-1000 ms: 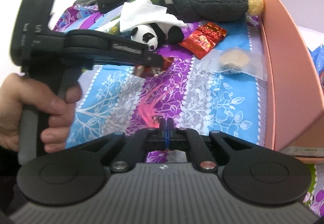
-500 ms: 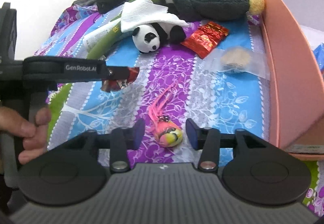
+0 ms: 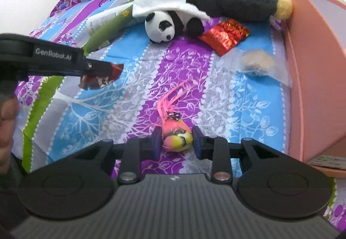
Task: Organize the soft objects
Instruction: 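Carry the candy packet and keychain over the orange box with both tools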
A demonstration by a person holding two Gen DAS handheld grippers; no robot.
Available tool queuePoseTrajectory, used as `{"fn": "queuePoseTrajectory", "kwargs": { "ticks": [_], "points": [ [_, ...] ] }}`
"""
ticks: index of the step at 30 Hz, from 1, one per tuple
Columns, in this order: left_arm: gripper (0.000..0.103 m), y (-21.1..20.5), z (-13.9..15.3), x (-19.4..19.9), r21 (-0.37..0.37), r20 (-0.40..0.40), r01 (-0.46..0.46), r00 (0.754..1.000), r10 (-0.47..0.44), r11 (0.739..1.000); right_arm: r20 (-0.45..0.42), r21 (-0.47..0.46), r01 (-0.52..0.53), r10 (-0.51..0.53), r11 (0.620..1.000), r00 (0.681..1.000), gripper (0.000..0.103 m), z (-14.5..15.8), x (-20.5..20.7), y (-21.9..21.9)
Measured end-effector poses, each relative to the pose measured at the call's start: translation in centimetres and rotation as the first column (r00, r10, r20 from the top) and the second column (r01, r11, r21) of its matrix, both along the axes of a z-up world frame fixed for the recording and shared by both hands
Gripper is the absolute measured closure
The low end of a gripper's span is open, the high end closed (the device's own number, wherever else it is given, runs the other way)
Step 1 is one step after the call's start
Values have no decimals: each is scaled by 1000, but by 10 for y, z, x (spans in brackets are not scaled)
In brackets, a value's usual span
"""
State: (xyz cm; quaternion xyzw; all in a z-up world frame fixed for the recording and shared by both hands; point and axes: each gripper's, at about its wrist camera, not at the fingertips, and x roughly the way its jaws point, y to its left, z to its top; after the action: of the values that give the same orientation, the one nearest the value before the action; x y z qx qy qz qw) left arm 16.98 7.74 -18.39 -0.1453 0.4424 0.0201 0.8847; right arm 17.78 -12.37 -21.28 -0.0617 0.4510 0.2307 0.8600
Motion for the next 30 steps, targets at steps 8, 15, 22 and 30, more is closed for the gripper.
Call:
{"fn": "queuePoseTrajectory", "kwargs": {
  "ticks": [8,15,22,30],
  "points": [
    [73,-13,16,-21,-3,22,-4,1000,4,1000,24,22,37,-38,999,999,70,24,-13,-7],
    [73,-28,32,-30,-15,35,25,999,-24,1000,68,32,89,-91,996,994,70,45,-24,-18],
    [73,-39,64,-22,-23,78,60,995,-59,998,127,62,127,-134,990,983,70,72,-23,-33],
    [73,-60,117,2,-24,165,138,977,-132,990,264,92,145,-164,985,950,70,126,-4,-54]
  ]
}}
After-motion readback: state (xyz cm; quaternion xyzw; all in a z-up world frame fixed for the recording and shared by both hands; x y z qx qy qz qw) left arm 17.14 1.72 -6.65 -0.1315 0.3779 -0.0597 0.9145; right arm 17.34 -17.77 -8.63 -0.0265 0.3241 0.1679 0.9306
